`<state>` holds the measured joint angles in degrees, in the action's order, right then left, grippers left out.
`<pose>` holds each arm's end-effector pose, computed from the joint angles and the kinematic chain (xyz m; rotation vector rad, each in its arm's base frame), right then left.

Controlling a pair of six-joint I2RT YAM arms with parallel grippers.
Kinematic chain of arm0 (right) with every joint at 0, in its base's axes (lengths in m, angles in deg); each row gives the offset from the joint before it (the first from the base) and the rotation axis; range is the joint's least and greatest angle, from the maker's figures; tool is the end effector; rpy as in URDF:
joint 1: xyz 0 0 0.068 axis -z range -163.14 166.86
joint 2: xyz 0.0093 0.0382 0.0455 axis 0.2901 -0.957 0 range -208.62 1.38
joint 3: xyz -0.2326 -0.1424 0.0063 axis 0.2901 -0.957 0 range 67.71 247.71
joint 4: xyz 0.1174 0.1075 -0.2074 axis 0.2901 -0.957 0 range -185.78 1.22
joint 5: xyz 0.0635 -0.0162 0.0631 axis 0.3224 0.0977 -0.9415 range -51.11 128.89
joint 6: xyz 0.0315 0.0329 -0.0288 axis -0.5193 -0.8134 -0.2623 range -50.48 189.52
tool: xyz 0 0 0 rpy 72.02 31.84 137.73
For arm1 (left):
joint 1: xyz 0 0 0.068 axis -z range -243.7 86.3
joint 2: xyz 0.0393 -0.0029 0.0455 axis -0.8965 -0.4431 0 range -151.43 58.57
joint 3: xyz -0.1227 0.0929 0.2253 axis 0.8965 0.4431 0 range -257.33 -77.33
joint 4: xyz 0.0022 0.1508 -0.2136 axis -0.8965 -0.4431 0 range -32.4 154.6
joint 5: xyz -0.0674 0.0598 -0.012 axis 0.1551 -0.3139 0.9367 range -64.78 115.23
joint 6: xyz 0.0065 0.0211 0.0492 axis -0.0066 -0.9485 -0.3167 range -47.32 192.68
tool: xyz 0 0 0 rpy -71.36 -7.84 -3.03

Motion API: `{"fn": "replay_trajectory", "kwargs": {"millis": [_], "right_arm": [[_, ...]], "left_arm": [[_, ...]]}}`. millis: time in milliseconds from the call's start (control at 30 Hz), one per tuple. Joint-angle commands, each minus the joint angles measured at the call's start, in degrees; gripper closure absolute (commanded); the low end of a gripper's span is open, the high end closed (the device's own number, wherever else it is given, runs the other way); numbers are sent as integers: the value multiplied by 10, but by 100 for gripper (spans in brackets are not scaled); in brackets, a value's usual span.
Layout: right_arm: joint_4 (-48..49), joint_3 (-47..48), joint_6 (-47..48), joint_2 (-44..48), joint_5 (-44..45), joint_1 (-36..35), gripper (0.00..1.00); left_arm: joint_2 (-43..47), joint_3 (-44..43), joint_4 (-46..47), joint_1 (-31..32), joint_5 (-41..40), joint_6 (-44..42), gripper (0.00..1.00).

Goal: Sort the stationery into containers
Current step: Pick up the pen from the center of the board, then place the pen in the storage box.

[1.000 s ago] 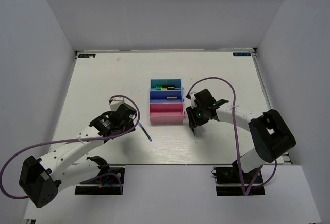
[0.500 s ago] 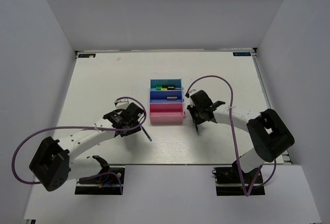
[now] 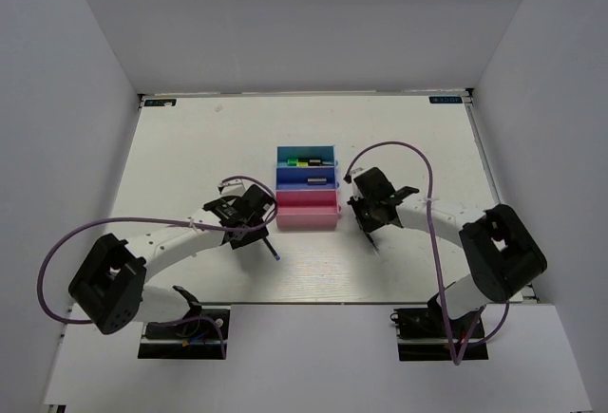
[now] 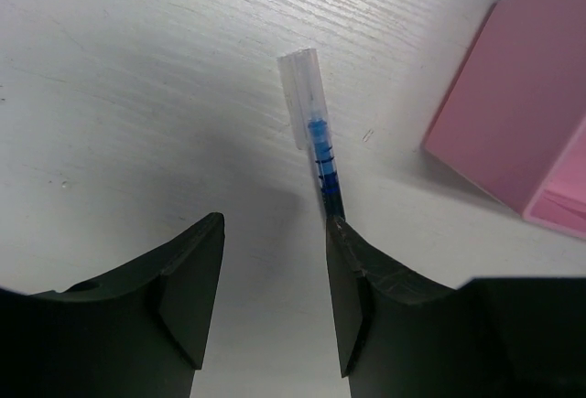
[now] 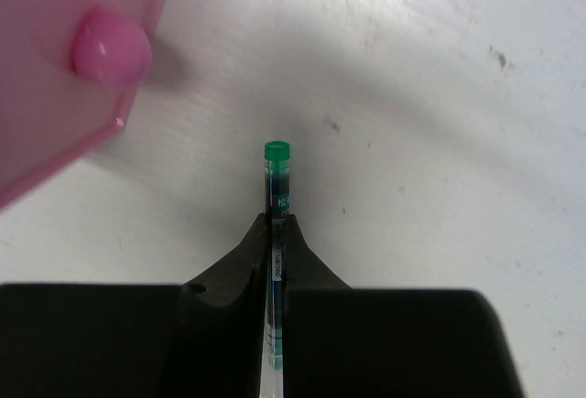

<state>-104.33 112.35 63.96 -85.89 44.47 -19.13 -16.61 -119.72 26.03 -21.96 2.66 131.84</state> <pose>0.2334 0.1653 0.1625 -0.6438 2.5039 0.1434 0.1771 -0.1397 0.1852 -0.4843 2.5912 0.0013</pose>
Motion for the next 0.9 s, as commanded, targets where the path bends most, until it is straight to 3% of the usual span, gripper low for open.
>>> {"fn": "replay_trajectory", "kwargs": {"millis": [0, 167, 267, 300, 433, 733, 867], "right_arm": [[-53, -14, 24, 75, -6, 2, 100], [-54, -5, 136, 178, -30, -5, 100], [-45, 9, 201, 220, -149, 0, 100], [-61, 31, 264, 219, -167, 0, 100], [-61, 104, 374, 162, -291, -6, 100], [-172, 277, 689, 24, -371, -22, 100], [-186, 316, 750, -12, -383, -36, 100]], "left_arm": [[-16, -27, 15, 2, 9, 26, 41], [-55, -45, 16, -2, 14, 52, 41], [-62, -41, 15, -12, 9, 79, 41], [-65, -41, 14, -23, 10, 91, 41], [-87, -57, 9, -46, 24, 119, 41], [-140, -121, -18, -89, 57, 108, 41], [-171, -129, -21, -104, 89, 111, 41]]}}
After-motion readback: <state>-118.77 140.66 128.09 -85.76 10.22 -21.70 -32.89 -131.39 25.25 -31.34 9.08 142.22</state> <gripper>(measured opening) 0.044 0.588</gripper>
